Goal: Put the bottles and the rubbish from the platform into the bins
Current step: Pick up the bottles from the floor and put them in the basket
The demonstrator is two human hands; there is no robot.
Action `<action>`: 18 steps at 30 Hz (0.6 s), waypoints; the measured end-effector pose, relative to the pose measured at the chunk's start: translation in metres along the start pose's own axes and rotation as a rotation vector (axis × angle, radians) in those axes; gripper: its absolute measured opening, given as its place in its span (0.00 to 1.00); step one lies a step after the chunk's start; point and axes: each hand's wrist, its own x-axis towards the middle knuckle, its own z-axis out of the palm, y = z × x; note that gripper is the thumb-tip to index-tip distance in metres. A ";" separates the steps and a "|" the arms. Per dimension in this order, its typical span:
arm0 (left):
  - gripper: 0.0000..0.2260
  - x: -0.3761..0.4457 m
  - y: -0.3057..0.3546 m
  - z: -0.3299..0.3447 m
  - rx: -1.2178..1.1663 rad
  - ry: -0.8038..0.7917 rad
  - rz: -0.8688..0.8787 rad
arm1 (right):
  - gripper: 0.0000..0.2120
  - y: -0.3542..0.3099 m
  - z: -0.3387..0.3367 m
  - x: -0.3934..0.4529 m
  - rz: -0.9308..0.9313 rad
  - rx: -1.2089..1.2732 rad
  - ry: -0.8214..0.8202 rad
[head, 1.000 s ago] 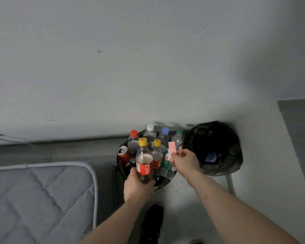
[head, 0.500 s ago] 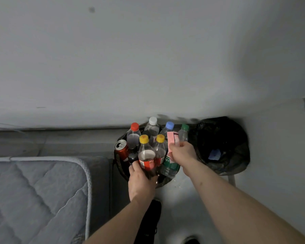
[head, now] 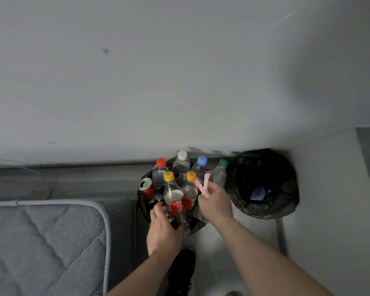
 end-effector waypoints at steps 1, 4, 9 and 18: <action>0.33 -0.003 -0.002 -0.002 0.016 -0.003 0.010 | 0.16 0.002 0.002 -0.003 -0.008 -0.012 -0.001; 0.35 -0.014 -0.008 -0.008 0.048 -0.011 0.036 | 0.20 0.005 0.000 -0.013 -0.047 -0.064 0.045; 0.36 -0.029 -0.020 -0.016 0.027 -0.010 0.033 | 0.28 0.027 -0.014 -0.014 0.005 -0.123 0.104; 0.31 -0.019 -0.048 -0.017 0.025 -0.005 0.120 | 0.25 0.100 0.001 0.003 0.254 0.061 -0.057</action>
